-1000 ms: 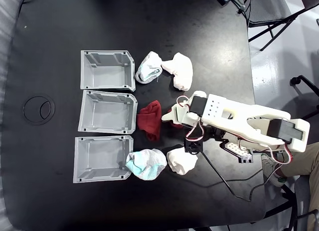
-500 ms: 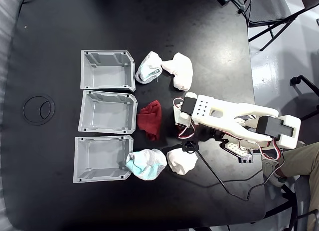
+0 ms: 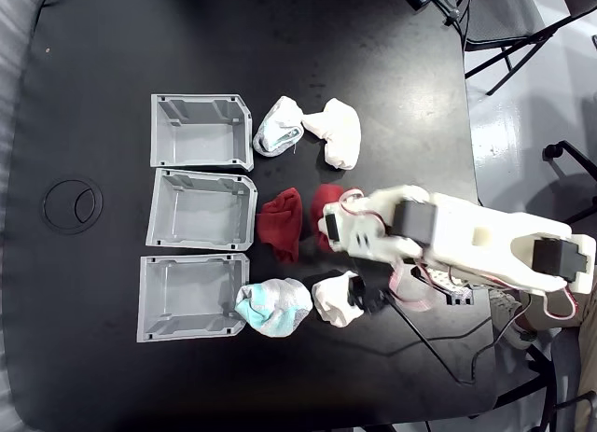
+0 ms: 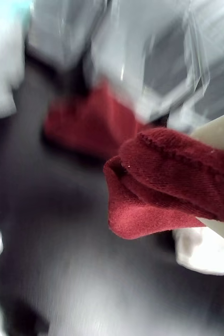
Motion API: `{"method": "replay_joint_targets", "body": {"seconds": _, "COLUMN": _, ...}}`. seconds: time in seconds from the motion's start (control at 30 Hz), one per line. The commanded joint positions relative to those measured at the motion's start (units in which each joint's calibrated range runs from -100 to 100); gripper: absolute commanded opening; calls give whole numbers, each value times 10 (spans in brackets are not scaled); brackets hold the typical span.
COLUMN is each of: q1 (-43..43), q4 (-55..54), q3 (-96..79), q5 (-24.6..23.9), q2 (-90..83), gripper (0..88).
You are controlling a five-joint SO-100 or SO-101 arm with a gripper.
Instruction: Put the sock in the container
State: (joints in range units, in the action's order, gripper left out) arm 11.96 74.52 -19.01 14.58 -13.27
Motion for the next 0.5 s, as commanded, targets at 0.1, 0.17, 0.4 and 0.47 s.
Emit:
{"method": "replay_joint_targets", "body": {"seconds": 0.1, "q1": -80, "q4": -18, "q3": 211, "q5": -2, "q2": 41, "gripper": 13}}
{"method": "replay_joint_targets", "body": {"seconds": 0.17, "q1": -88, "q4": -17, "q3": 279, "q5": -2, "q2": 88, "gripper": 13}}
{"method": "replay_joint_targets", "body": {"seconds": 0.4, "q1": -143, "q4": -17, "q3": 540, "q5": 2, "q2": 245, "gripper": 13}}
{"method": "replay_joint_targets", "body": {"seconds": 0.47, "q1": -166, "q4": -17, "q3": 612, "q5": 2, "q2": 289, "gripper": 13}}
